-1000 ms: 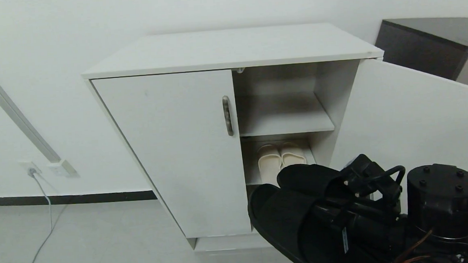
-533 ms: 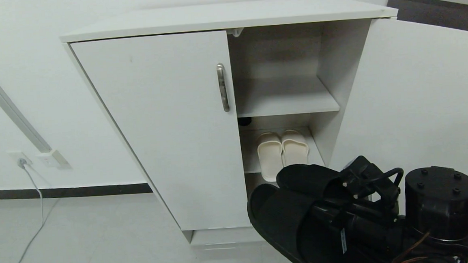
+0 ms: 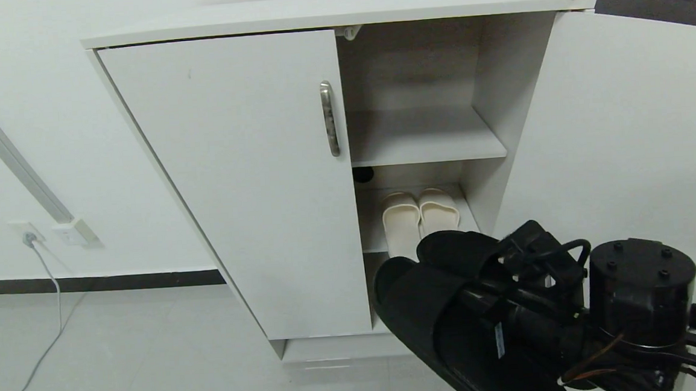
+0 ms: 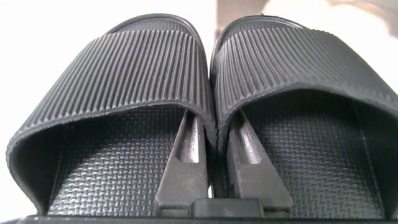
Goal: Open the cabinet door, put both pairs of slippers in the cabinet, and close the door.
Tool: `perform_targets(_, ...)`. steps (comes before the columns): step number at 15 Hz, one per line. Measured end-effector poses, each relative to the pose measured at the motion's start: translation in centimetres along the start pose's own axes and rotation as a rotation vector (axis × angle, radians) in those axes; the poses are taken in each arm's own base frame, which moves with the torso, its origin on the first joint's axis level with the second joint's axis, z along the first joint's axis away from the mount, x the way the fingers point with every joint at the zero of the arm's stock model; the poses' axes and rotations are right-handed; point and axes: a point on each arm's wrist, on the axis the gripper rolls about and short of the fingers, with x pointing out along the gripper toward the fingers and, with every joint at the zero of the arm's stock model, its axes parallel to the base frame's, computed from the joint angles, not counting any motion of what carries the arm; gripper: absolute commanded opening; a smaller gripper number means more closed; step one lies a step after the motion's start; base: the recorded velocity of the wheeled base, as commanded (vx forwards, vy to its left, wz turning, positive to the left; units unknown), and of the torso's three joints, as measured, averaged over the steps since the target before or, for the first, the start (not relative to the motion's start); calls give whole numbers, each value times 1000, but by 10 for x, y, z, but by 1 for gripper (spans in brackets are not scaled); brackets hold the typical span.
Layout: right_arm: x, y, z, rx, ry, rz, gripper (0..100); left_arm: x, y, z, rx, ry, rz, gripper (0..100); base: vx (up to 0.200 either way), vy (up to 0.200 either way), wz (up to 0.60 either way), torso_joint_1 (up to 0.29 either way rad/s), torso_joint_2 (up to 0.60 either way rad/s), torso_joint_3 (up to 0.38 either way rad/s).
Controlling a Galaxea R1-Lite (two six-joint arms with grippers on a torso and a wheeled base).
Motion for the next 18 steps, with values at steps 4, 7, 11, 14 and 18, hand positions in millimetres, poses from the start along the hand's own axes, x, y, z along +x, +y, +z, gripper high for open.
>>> perform_targets(4,21,24,37,84,83,-298,0,0,0,0,0,0,-1,0,0,0,0,0,0,0)
perform_targets(7,25,44,78,156,21,-408,0,0,0,0,0,0,-2,0,0,0,0,0,0,0)
perform_targets(11,31,46,114,166,-15,-450,0,0,0,0,2,0,-1,0,0,0,0,0,0,0)
perform_targets(14,39,37,120,181,-21,-485,0,0,0,0,3,0,-1,0,0,0,0,0,0,0)
perform_targets(18,46,33,116,180,-12,-505,0,0,0,0,1,0,-2,0,0,0,0,0,0,0)
